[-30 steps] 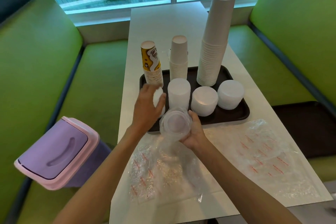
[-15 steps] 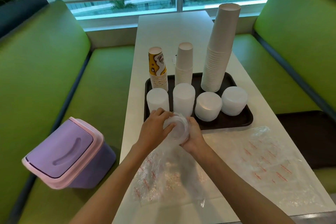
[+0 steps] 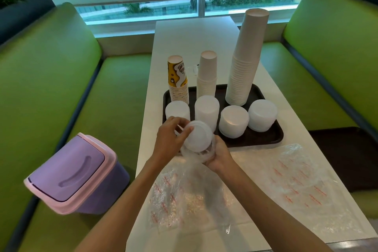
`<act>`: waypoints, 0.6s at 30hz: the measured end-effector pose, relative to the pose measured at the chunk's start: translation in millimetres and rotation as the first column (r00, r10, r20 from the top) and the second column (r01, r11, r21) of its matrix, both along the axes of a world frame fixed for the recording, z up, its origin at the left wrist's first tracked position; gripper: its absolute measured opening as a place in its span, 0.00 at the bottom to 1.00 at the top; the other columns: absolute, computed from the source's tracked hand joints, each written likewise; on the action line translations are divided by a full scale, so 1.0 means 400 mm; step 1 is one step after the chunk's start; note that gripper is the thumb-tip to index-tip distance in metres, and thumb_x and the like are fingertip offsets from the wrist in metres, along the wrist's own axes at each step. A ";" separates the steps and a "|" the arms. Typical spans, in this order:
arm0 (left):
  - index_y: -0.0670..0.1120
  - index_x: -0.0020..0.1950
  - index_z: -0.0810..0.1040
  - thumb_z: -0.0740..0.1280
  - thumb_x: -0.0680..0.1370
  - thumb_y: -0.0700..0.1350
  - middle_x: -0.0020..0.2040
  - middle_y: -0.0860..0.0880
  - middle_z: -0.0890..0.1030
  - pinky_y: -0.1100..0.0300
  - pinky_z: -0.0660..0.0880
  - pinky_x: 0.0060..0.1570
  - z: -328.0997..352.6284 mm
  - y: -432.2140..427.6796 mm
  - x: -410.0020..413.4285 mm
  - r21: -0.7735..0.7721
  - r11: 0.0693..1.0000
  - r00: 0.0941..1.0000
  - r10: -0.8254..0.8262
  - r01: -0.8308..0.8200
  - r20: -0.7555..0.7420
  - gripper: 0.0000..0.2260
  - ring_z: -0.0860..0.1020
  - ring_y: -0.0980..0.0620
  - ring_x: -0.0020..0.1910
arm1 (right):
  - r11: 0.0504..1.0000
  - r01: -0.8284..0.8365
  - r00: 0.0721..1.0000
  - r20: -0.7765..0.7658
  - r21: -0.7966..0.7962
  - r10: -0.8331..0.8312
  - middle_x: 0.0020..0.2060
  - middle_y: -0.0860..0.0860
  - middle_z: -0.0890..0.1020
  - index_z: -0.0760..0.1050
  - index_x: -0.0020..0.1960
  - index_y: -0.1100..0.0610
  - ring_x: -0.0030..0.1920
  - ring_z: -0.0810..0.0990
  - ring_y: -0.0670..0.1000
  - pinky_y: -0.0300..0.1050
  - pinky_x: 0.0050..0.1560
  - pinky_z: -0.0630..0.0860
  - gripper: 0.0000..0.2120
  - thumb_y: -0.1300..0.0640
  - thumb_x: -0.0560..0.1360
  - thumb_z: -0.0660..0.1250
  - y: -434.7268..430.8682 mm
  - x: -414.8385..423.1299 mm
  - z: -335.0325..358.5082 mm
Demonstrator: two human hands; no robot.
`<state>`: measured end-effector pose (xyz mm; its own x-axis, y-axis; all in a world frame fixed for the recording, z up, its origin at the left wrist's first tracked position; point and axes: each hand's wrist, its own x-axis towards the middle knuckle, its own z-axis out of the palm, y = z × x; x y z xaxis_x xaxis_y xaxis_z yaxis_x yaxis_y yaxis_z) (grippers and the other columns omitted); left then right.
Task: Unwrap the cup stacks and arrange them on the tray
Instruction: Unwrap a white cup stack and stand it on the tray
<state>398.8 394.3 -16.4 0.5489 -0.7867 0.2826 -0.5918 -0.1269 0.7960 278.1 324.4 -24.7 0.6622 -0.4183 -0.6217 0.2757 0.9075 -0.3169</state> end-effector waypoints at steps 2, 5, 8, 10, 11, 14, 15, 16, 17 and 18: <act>0.44 0.48 0.79 0.71 0.75 0.43 0.44 0.51 0.80 0.71 0.72 0.38 0.010 -0.004 0.004 -0.018 1.000 0.992 0.022 -0.024 -0.126 0.04 0.76 0.58 0.39 | 1.000 0.008 1.000 0.014 0.009 -0.008 0.45 0.60 0.79 0.73 0.56 0.60 0.47 0.78 0.59 0.54 0.44 0.80 0.11 0.54 0.79 0.60 0.001 0.000 0.005; 0.44 0.47 0.78 0.70 0.76 0.43 0.42 0.51 0.80 0.70 0.74 0.39 0.013 -0.010 0.016 0.010 1.000 0.969 0.020 -0.018 -0.247 0.03 0.77 0.59 0.40 | 1.000 0.012 0.999 0.029 0.013 -0.012 0.46 0.61 0.80 0.74 0.53 0.60 0.48 0.78 0.59 0.56 0.52 0.76 0.10 0.55 0.79 0.60 -0.003 0.006 -0.001; 0.44 0.49 0.77 0.68 0.77 0.43 0.42 0.51 0.80 0.66 0.75 0.40 0.004 -0.013 0.027 0.070 0.997 0.950 0.033 -0.012 -0.311 0.04 0.77 0.57 0.41 | 1.000 0.025 0.999 0.028 -0.018 -0.024 0.46 0.60 0.80 0.74 0.55 0.60 0.48 0.79 0.58 0.54 0.44 0.81 0.09 0.57 0.79 0.60 -0.010 0.013 -0.018; 0.44 0.51 0.76 0.67 0.78 0.43 0.41 0.51 0.79 0.65 0.74 0.39 -0.001 -0.017 0.034 0.117 0.993 0.937 0.057 -0.017 -0.345 0.04 0.77 0.56 0.41 | 0.999 0.031 0.999 0.027 -0.034 -0.030 0.45 0.60 0.81 0.75 0.54 0.61 0.48 0.79 0.58 0.54 0.40 0.81 0.09 0.58 0.79 0.60 -0.011 0.015 -0.020; 0.44 0.53 0.76 0.67 0.78 0.43 0.41 0.51 0.78 0.65 0.74 0.39 -0.001 -0.020 0.038 0.132 0.991 0.925 0.068 -0.019 -0.374 0.05 0.76 0.55 0.41 | 0.999 0.028 0.999 0.024 -0.045 -0.027 0.44 0.60 0.81 0.76 0.52 0.61 0.47 0.79 0.58 0.53 0.38 0.82 0.08 0.59 0.79 0.60 -0.012 0.014 -0.019; 0.41 0.57 0.75 0.64 0.80 0.41 0.44 0.49 0.78 0.64 0.74 0.39 0.022 -0.038 0.067 0.097 0.992 0.854 0.122 -0.085 -0.505 0.08 0.76 0.53 0.43 | 0.996 0.030 0.999 -0.022 -0.090 -0.032 0.40 0.57 0.82 0.77 0.47 0.61 0.42 0.79 0.55 0.47 0.39 0.81 0.09 0.59 0.78 0.60 -0.015 0.013 -0.033; 0.41 0.58 0.75 0.63 0.80 0.41 0.46 0.48 0.78 0.64 0.74 0.40 0.035 -0.048 0.083 0.079 0.988 0.838 0.155 -0.134 -0.523 0.08 0.75 0.53 0.44 | 0.995 0.024 0.999 -0.039 -0.100 -0.028 0.42 0.56 0.80 0.77 0.49 0.61 0.43 0.79 0.54 0.48 0.44 0.80 0.08 0.59 0.77 0.61 -0.019 0.014 -0.046; 0.40 0.58 0.75 0.63 0.80 0.41 0.47 0.47 0.78 0.64 0.72 0.39 0.047 -0.060 0.101 0.068 0.980 0.834 0.196 -0.189 -0.515 0.09 0.74 0.52 0.44 | 0.994 0.023 0.997 -0.065 -0.105 -0.030 0.44 0.56 0.79 0.77 0.50 0.60 0.45 0.79 0.54 0.49 0.48 0.78 0.08 0.58 0.76 0.62 -0.022 0.012 -0.051; 0.39 0.58 0.75 0.63 0.80 0.41 0.47 0.46 0.77 0.64 0.72 0.39 0.058 -0.071 0.119 0.061 0.968 0.835 0.242 -0.244 -0.494 0.09 0.74 0.52 0.44 | 0.994 0.024 0.997 -0.073 -0.105 -0.032 0.46 0.56 0.79 0.77 0.52 0.60 0.47 0.78 0.54 0.50 0.52 0.76 0.10 0.58 0.75 0.63 -0.024 0.012 -0.056; 0.38 0.58 0.76 0.63 0.80 0.41 0.48 0.45 0.77 0.63 0.71 0.38 0.064 -0.084 0.137 0.062 0.955 0.837 0.286 -0.291 -0.467 0.10 0.74 0.52 0.44 | 0.995 0.023 0.996 -0.081 -0.098 -0.031 0.47 0.57 0.79 0.77 0.54 0.61 0.49 0.78 0.55 0.51 0.55 0.75 0.11 0.57 0.74 0.64 -0.024 0.008 -0.056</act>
<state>453.5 360.8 9.2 0.8193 -0.5706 -0.0562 -0.0892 -0.2236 0.9706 281.4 314.7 -47.3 0.5978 -0.4966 -0.6294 0.2692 0.8638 -0.4259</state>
